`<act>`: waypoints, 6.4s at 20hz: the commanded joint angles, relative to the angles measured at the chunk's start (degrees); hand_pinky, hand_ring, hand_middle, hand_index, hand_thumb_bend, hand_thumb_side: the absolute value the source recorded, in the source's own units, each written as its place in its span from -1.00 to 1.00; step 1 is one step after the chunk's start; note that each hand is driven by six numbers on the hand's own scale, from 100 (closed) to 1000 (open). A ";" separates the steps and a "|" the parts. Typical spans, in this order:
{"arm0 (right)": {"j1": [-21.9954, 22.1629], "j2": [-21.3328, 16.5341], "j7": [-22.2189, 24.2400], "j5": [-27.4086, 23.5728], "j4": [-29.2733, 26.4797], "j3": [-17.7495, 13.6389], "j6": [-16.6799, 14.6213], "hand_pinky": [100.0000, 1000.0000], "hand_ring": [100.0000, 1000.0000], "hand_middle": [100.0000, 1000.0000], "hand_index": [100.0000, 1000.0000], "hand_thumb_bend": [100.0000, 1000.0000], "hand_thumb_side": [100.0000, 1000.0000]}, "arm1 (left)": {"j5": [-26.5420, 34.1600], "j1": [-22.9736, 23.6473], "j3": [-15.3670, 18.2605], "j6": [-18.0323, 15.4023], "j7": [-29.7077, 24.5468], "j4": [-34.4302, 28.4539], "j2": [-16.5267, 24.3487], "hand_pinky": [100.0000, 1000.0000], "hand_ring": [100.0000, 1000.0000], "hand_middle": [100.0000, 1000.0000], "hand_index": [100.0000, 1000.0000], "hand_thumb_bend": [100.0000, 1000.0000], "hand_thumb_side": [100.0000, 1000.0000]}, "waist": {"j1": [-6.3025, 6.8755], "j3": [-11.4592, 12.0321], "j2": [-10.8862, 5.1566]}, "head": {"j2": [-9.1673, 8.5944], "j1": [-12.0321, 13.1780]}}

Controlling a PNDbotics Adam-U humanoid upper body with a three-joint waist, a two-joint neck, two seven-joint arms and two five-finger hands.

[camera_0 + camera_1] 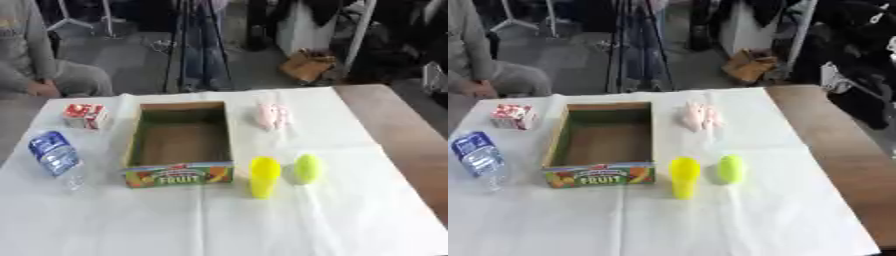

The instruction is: Pick up objects on the table and place them in the box.

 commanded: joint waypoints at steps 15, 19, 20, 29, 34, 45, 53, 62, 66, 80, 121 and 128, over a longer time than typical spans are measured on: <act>-6.73 -9.35 17.60 -1.46 14.72 7.86 -5.25 0.55 0.68 0.76 0.78 -1.00 -0.50 | 1.15 -0.10 -0.80 0.71 -5.83 -1.11 0.59 0.03 0.56 0.51 0.58 0.08 0.44 | 0.17 0.88 -0.18 | 1.29 -1.45; -9.54 -9.07 20.81 -0.59 18.01 10.43 -7.08 0.52 0.68 0.77 0.80 -1.00 -0.47 | 1.44 -0.11 -1.07 0.76 -6.80 -1.11 0.48 0.03 0.56 0.51 0.58 0.07 0.44 | 0.22 1.21 -0.21 | 1.22 -1.66; -10.24 -8.84 21.62 -0.34 18.88 11.08 -7.61 0.52 0.68 0.78 0.81 -1.00 -0.44 | 1.51 -0.10 -1.11 0.77 -7.01 -1.11 0.46 0.03 0.56 0.51 0.58 0.07 0.44 | 0.22 1.28 -0.21 | 1.23 -1.71; -14.55 -6.75 25.11 1.80 25.54 14.88 -10.57 0.52 0.68 0.83 0.87 -1.00 -0.19 | 1.91 0.00 -1.36 0.93 -8.13 -1.11 0.26 0.02 0.55 0.51 0.58 0.06 0.45 | 0.30 2.03 -0.32 | 1.27 -2.13; -15.68 -5.46 25.50 3.89 28.18 16.16 -12.08 0.52 0.69 0.83 0.86 -1.00 -0.07 | 2.08 -0.04 -1.46 0.91 -8.46 -1.11 0.26 0.02 0.55 0.51 0.58 0.05 0.45 | 0.36 2.29 -0.36 | 1.22 -2.21; -16.94 -2.66 25.72 9.08 30.38 19.11 -14.44 0.71 0.82 0.86 0.86 -1.00 0.41 | 2.27 -0.01 -1.61 1.03 -8.92 -1.11 0.11 0.01 0.55 0.50 0.58 0.04 0.45 | 0.39 2.58 -0.41 | 1.02 -2.63; -17.31 -1.50 25.10 10.10 30.20 20.45 -14.49 0.68 0.80 0.84 0.84 -1.00 0.65 | 2.38 0.09 -1.69 1.07 -9.12 -1.11 0.04 0.01 0.55 0.50 0.58 0.04 0.46 | 0.43 2.57 -0.47 | 1.04 -2.87; -17.87 -0.59 21.85 11.02 29.11 21.51 -13.00 0.55 0.71 0.75 0.77 -1.00 0.57 | 2.50 0.22 -1.73 1.19 -9.31 -1.11 -0.08 0.01 0.55 0.50 0.58 0.03 0.46 | 0.51 2.63 -0.48 | 1.17 -3.15; -18.07 -0.60 21.20 11.23 27.76 22.15 -13.06 0.54 0.71 0.75 0.77 -1.00 0.40 | 2.54 0.22 -1.76 1.21 -9.35 -1.11 -0.09 0.01 0.55 0.50 0.58 0.03 0.46 | 0.48 2.66 -0.51 | 1.17 -3.23; -18.43 -0.60 27.58 11.51 24.61 23.56 -17.02 0.60 0.77 0.85 0.94 -0.99 0.53 | 2.56 0.25 -1.74 1.24 -9.39 -1.11 -0.10 0.00 0.55 0.51 0.59 0.03 0.46 | 0.44 2.73 -0.55 | 1.21 -3.50; -20.77 5.53 33.49 8.62 26.38 29.77 -16.12 0.53 0.74 0.83 0.94 -1.00 0.81 | 2.81 0.14 -2.12 1.33 -10.00 -1.11 -0.25 -0.01 0.55 0.52 0.58 0.02 0.46 | 0.40 3.35 -0.57 | 1.37 -4.85; -19.22 3.87 36.00 7.96 24.78 30.10 -15.53 0.56 0.79 0.89 0.97 -1.00 1.00 | 2.77 0.20 -2.08 1.42 -10.02 -1.11 -0.25 -0.01 0.55 0.52 0.59 0.01 0.47 | 0.29 3.31 -0.54 | 1.53 -4.74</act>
